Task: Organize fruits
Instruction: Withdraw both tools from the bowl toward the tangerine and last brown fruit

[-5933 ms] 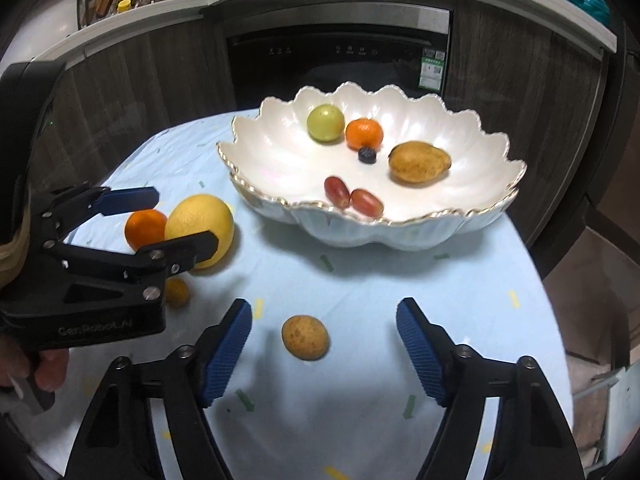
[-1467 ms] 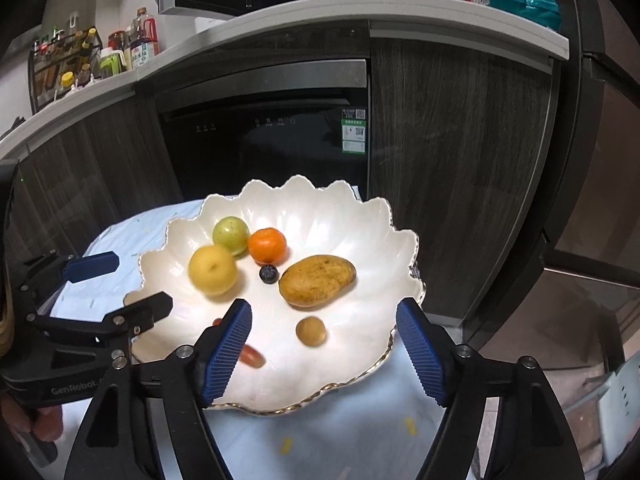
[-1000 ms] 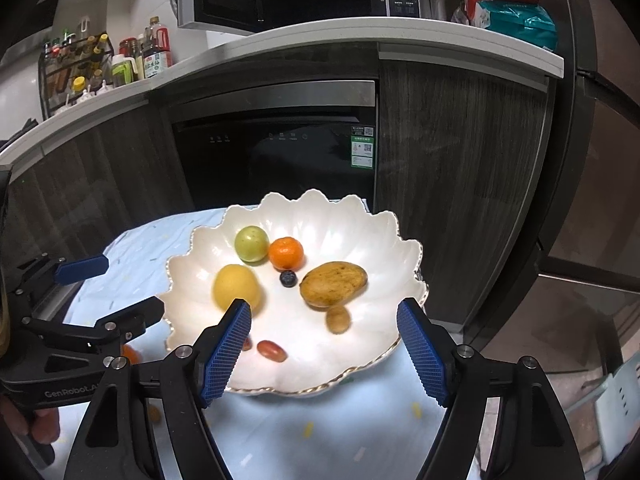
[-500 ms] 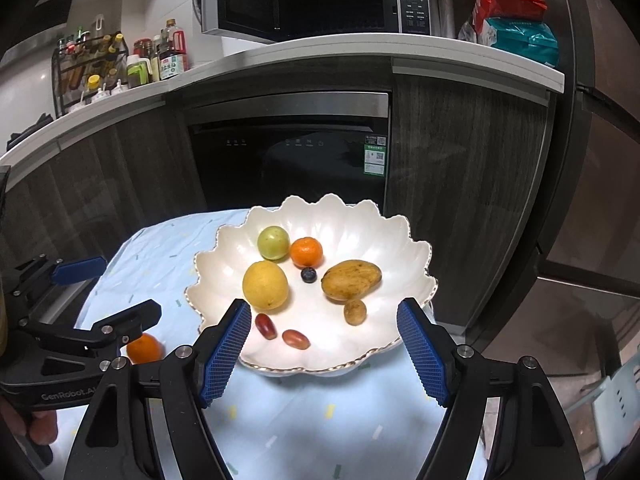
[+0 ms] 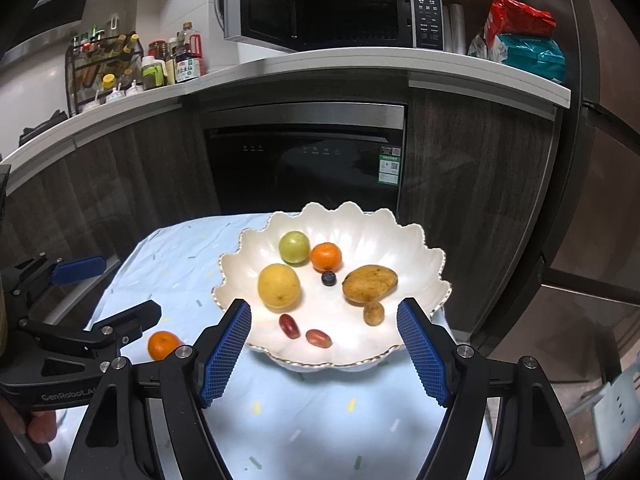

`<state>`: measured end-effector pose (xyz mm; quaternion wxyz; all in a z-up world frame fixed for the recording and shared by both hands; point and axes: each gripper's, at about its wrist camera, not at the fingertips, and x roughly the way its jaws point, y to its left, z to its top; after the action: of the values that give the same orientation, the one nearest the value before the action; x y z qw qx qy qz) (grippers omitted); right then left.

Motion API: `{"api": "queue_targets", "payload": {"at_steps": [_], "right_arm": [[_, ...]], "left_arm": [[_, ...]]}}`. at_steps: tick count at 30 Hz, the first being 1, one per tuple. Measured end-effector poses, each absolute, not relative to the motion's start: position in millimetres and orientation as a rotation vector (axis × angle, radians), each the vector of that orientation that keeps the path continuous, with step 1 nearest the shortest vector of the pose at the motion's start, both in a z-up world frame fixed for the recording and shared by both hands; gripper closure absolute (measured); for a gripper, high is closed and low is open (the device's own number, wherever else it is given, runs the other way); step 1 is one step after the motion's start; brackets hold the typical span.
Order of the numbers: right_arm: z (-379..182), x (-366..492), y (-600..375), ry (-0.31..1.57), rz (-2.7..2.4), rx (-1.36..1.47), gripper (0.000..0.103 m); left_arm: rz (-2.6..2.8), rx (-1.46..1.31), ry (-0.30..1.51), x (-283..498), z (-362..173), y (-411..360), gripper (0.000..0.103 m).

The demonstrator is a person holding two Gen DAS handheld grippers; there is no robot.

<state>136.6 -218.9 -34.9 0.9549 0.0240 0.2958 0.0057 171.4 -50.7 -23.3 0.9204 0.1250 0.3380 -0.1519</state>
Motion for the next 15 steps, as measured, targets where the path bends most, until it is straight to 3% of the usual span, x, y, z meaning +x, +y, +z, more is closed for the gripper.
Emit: {"api": "queue_targets", "payload": {"at_steps": [15], "right_arm": [[-52, 129, -182, 0.634, 0.08, -0.003, 0.027]], "left_arm": [[-0.31, 0.296, 0.695, 155, -38, -23, 0.017]]}}
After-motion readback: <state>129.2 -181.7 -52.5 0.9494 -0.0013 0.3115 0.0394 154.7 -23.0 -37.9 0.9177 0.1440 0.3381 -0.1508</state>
